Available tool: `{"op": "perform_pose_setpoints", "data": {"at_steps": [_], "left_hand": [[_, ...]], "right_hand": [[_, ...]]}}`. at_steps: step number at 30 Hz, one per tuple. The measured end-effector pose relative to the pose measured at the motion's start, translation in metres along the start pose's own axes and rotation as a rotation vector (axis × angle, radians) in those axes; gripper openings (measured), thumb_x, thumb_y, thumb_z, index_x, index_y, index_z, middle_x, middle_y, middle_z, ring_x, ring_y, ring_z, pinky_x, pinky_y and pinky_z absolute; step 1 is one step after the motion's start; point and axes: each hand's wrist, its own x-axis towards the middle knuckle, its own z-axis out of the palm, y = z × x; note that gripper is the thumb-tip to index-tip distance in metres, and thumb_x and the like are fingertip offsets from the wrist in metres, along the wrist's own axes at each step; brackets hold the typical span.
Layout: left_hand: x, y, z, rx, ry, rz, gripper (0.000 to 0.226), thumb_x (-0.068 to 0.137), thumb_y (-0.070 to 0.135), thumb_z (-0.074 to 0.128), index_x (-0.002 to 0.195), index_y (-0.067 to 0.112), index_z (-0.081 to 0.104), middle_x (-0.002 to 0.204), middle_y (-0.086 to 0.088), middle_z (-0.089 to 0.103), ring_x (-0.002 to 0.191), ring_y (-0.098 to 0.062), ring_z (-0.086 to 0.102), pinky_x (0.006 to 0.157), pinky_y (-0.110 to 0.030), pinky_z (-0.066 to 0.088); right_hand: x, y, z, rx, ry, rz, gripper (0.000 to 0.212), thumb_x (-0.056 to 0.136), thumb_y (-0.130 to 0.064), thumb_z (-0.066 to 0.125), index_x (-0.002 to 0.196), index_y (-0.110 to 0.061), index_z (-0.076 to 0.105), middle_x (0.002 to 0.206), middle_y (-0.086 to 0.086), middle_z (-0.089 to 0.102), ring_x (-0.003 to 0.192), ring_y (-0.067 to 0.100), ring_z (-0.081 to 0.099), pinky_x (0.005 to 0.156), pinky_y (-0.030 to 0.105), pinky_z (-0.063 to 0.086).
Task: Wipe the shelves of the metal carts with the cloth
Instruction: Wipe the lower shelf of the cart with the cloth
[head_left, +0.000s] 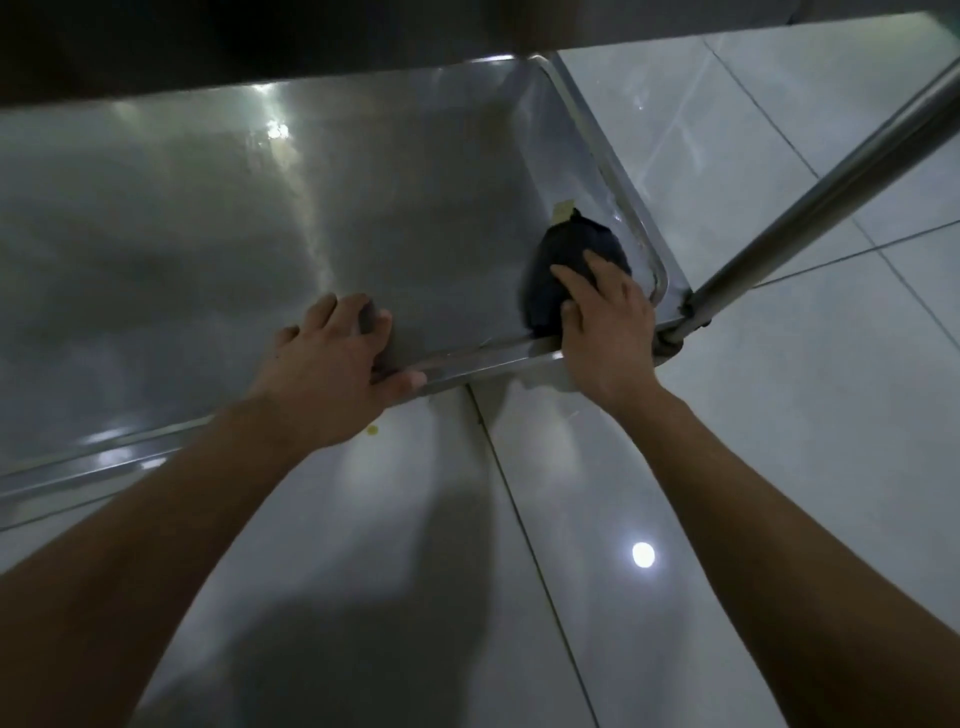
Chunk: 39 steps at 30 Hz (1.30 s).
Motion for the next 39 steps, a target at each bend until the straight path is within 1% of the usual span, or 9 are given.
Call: {"op": "perform_pose_setpoints", "data": {"at_steps": [7,13,16,22,27,31,34,37,39], "left_hand": [[-0.004,0.005,0.001,-0.023,0.015,-0.003,0.084,0.085,0.08,0.031,0.149,0.025,0.035,0.159,-0.003,0.021,0.147,-0.031,0.019,0.113,-0.054,0.031],[-0.009,-0.008,-0.002,-0.045,-0.064,0.035,0.108,0.072,0.09,0.041,0.158,0.033,0.013,0.167,0.002,0.009,0.154,-0.027,0.007,0.12,-0.051,0.02],[-0.008,-0.009,-0.003,-0.003,-0.023,0.05,0.104,0.074,0.085,0.051,0.156,0.028,0.023,0.165,0.001,0.013,0.153,-0.026,0.01,0.117,-0.051,0.025],[-0.011,0.005,-0.001,-0.039,0.054,0.009,0.097,0.077,0.084,0.045,0.151,0.022,0.034,0.16,-0.002,0.024,0.148,-0.028,0.019,0.113,-0.052,0.028],[-0.013,0.019,0.0,-0.074,0.097,0.058,0.089,0.08,0.078,0.038,0.15,0.024,0.037,0.156,-0.002,0.034,0.15,-0.028,0.02,0.114,-0.052,0.028],[-0.012,0.028,-0.002,-0.131,0.193,0.157,0.069,0.09,0.064,0.052,0.144,0.023,0.045,0.148,-0.003,0.046,0.145,-0.03,0.031,0.109,-0.053,0.033],[-0.009,0.034,-0.005,-0.134,0.185,0.199,0.064,0.092,0.058,0.05,0.145,0.022,0.046,0.146,-0.004,0.049,0.144,-0.03,0.033,0.107,-0.053,0.035],[-0.007,0.038,-0.008,-0.164,0.183,0.235,0.061,0.094,0.052,0.053,0.145,0.018,0.048,0.145,-0.007,0.051,0.143,-0.031,0.035,0.107,-0.054,0.036],[-0.006,0.04,-0.01,-0.163,0.183,0.259,0.055,0.095,0.044,0.055,0.143,0.016,0.051,0.143,-0.009,0.053,0.14,-0.032,0.039,0.106,-0.054,0.038]], "right_hand": [[-0.037,-0.083,0.029,0.053,-0.106,-0.201,0.044,0.101,-0.028,0.042,0.144,-0.034,0.048,0.162,-0.003,0.028,0.148,0.023,0.019,0.116,0.045,0.018],[-0.039,-0.095,0.025,0.059,-0.213,-0.293,0.043,0.103,-0.034,0.042,0.146,-0.037,0.045,0.163,-0.006,0.025,0.149,0.019,0.017,0.116,0.042,0.019],[-0.032,-0.075,0.012,0.007,-0.207,-0.267,0.044,0.102,-0.034,0.045,0.146,-0.035,0.045,0.162,-0.006,0.027,0.148,0.02,0.021,0.117,0.042,0.024],[-0.039,-0.019,-0.015,-0.051,-0.036,0.002,0.042,0.104,-0.031,0.043,0.145,-0.028,0.048,0.16,0.0,0.03,0.148,0.026,0.023,0.118,0.046,0.024],[-0.046,-0.022,-0.017,-0.045,-0.063,-0.028,0.041,0.103,-0.03,0.046,0.144,-0.029,0.05,0.161,-0.001,0.029,0.148,0.025,0.022,0.116,0.049,0.025],[-0.044,-0.016,-0.026,-0.087,-0.108,-0.147,0.041,0.097,-0.031,0.058,0.138,-0.028,0.054,0.163,-0.001,0.025,0.142,0.03,0.03,0.11,0.052,0.038],[-0.038,-0.015,-0.029,-0.12,-0.164,-0.172,0.052,0.096,-0.034,0.058,0.146,-0.031,0.043,0.165,-0.003,0.017,0.142,0.031,0.03,0.108,0.054,0.039],[-0.036,-0.016,-0.027,-0.191,-0.221,-0.153,0.06,0.1,-0.038,0.051,0.155,-0.036,0.027,0.167,-0.003,0.01,0.147,0.03,0.02,0.113,0.056,0.031],[-0.037,-0.019,-0.026,-0.21,-0.242,-0.136,0.058,0.1,-0.037,0.05,0.154,-0.037,0.028,0.166,-0.002,0.012,0.147,0.032,0.018,0.113,0.057,0.028]]}}
